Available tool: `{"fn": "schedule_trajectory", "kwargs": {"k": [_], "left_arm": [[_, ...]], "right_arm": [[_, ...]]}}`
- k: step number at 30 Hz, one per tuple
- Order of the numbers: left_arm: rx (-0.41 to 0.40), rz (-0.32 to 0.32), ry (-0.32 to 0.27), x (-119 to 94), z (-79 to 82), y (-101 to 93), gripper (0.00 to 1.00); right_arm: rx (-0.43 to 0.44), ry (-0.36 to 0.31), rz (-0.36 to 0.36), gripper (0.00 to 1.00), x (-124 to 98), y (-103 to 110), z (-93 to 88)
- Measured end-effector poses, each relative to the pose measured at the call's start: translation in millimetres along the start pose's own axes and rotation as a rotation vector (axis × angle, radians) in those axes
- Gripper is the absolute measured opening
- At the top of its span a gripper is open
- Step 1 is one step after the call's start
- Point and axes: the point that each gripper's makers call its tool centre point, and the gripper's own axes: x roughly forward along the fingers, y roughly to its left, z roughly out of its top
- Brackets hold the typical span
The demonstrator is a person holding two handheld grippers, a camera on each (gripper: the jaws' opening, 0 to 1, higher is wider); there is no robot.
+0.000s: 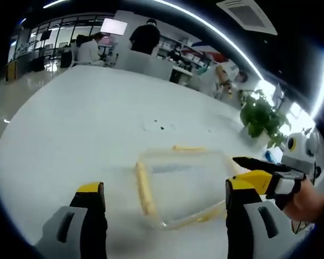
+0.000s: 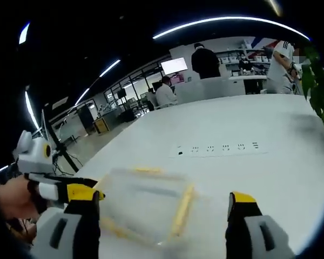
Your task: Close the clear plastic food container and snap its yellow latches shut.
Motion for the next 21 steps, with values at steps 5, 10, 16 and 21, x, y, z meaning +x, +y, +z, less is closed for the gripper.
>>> {"fn": "schedule_trajectory", "kwargs": {"k": [5,10,16,21], "left_arm": [[0.052,0.035,-0.009,-9.6,3.7,4.9,0.99],[0.071,0.022,-0.029,-28.9,12.3,-3.4,0.99],[0.109,0.030,-0.050,-65.6,22.3,-8.3,0.99],[0.175,0.023,-0.055,-106.7,25.5,-21.7,0.99]], "right_arm": [[-0.069,-0.002,0.006,1.00,-9.1,13.6,4.4],[-0.121,-0.001,0.015,1.00,-23.4,31.1,10.2],[-0.151,-0.044,0.013,1.00,-57.0,50.3,36.6],[-0.170,-0.083,-0.001,1.00,-99.1,60.7,55.4]]}}
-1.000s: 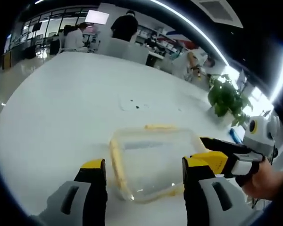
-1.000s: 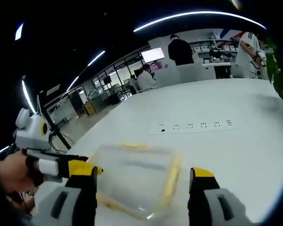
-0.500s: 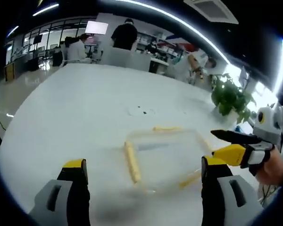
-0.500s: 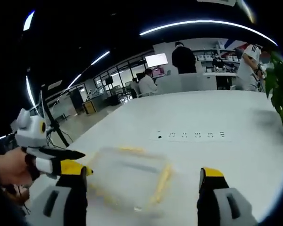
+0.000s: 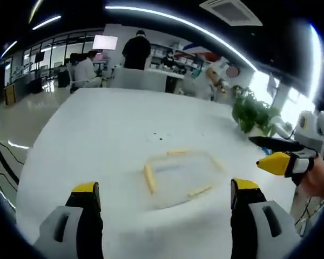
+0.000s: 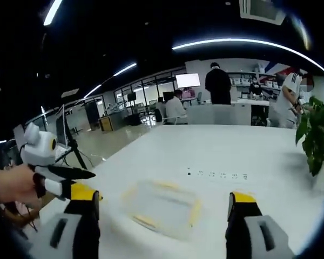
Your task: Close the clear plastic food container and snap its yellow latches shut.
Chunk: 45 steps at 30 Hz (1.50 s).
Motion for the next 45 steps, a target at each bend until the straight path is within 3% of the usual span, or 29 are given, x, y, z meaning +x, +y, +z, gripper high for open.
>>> {"fn": "schedule_trajectory", "kwargs": {"k": [7,14,17,20,24,26,31,34,36,39,43,45], "left_arm": [[0.064,-0.016,-0.007,-59.4,-2.3,-15.5,0.99],[0.109,-0.032,0.010,-116.4,-28.1,-26.9,0.99],[0.107,-0.034,0.046,-134.4,-48.3,-25.6,0.99],[0.102,-0.036,0.056,-148.6,-61.5,-23.0,0.99],[0.098,-0.037,0.062,-169.4,-71.9,-19.4,0.99],[0.096,-0.039,0.058,-179.9,-75.9,-19.5,0.99],[0.161,-0.067,0.091,-198.9,-93.7,-23.6,0.99],[0.143,-0.086,0.098,-209.6,-106.1,-28.2,0.99],[0.141,-0.094,0.112,-213.7,-118.3,-31.5,0.99],[0.123,-0.111,0.136,-218.5,-135.2,-37.4,0.99],[0.103,-0.114,0.114,-221.4,-140.3,-38.1,0.99],[0.107,-0.107,0.110,-221.5,-142.1,-37.5,0.99]], "right_arm": [[-0.037,-0.022,0.008,1.00,-56.1,14.4,11.1],[-0.053,-0.026,0.019,1.00,-105.9,25.3,0.3],[-0.099,-0.016,0.017,1.00,-127.1,29.3,-14.4],[-0.087,-0.008,0.018,1.00,-147.4,32.9,-27.8],[-0.075,0.011,0.023,1.00,-175.6,40.7,-45.5],[-0.121,0.046,0.018,1.00,-189.7,43.9,-57.2],[-0.144,0.085,0.034,1.00,-216.5,58.4,-83.2],[-0.076,0.086,0.019,1.00,-226.7,59.8,-96.1],[-0.022,0.119,-0.006,1.00,-232.8,57.7,-113.0],[-0.014,0.136,-0.005,1.00,-238.0,63.6,-130.0],[0.016,0.138,-0.002,1.00,-243.0,70.3,-143.5],[0.026,0.172,-0.011,1.00,-243.9,71.6,-153.4]]}}
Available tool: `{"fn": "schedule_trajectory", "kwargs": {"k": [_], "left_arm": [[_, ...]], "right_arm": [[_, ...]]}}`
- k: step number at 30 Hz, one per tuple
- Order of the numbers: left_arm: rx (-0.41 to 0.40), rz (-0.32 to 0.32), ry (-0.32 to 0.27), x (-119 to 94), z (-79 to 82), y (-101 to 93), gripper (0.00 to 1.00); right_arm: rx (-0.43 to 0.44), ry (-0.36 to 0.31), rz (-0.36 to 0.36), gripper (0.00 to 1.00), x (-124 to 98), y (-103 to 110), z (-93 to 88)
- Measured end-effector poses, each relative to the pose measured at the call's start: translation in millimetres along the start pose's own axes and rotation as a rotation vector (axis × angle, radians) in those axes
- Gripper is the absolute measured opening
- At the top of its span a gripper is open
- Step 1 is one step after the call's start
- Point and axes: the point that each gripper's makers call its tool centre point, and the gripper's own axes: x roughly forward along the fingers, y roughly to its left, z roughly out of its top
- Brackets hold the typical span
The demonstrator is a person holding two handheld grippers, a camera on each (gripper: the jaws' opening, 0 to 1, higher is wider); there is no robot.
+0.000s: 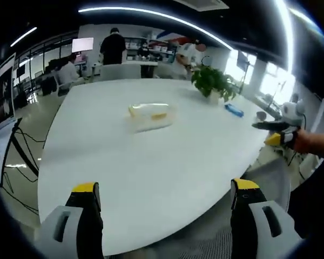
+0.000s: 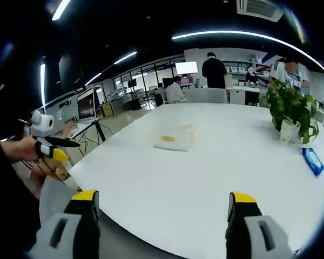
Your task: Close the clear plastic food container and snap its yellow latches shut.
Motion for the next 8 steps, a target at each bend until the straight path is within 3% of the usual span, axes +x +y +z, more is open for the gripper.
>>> {"fn": "schedule_trajectory", "kwargs": {"k": [8], "left_arm": [[-0.027,0.020,-0.013,2.4,-7.1,8.3,0.99]], "right_arm": [[0.020,0.027,0.023,1.00,4.2,5.7,-5.5]]}}
